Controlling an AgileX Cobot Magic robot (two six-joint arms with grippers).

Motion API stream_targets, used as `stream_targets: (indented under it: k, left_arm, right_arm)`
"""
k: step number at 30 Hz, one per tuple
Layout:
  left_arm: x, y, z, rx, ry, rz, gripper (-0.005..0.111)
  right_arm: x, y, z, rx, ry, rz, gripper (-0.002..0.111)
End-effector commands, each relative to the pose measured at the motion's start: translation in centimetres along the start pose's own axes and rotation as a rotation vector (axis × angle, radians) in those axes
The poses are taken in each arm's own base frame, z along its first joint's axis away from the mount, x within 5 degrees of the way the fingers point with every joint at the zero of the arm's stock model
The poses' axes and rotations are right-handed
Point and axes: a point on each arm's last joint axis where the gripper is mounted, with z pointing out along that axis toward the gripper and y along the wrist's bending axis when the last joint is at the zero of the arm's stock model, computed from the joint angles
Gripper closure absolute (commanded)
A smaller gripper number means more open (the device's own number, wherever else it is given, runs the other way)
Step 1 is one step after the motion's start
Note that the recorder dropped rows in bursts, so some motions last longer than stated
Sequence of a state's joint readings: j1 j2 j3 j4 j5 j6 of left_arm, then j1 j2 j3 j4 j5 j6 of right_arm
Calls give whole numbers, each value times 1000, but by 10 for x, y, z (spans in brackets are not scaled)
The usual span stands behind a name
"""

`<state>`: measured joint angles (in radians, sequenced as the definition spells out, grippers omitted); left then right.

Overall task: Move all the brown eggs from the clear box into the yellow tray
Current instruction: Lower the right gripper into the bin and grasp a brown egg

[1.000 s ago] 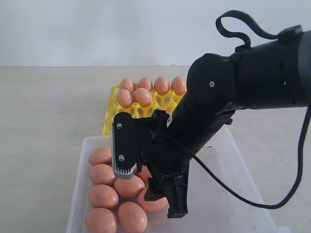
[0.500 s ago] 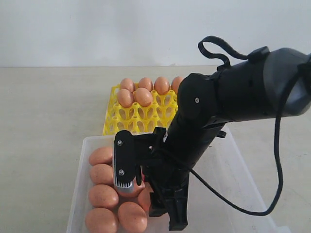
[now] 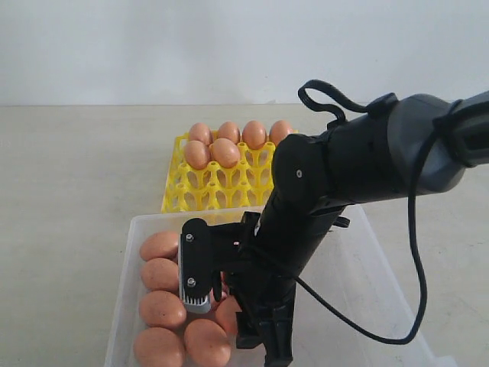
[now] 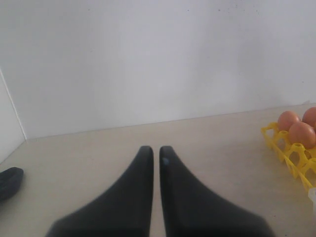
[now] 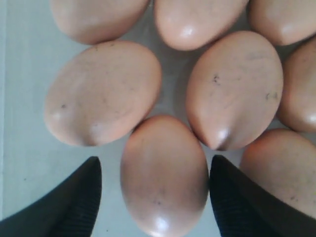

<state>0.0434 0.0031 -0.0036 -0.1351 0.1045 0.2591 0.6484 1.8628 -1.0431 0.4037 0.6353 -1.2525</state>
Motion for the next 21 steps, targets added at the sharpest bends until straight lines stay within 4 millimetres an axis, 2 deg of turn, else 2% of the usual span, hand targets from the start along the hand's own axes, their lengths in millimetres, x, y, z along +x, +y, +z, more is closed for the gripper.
stream_targets:
  k: [1, 9, 11, 18, 21]
  left_arm:
    - [1, -1, 0, 7, -1, 0, 103]
    - [1, -1, 0, 7, -1, 0, 103]
    - [1, -1, 0, 7, -1, 0, 103]
    - [1, -1, 0, 7, -1, 0, 103]
    - [1, -1, 0, 7, -1, 0, 103]
  right_arm:
    - [-1, -1, 2, 24, -9, -1, 53]
    - [0, -2, 6, 26, -6, 1, 55]
    - [1, -2, 8, 17, -1, 3, 62]
    - [1, 0, 8, 0, 5, 5, 109]
    - [1, 0, 8, -5, 5, 40, 108]
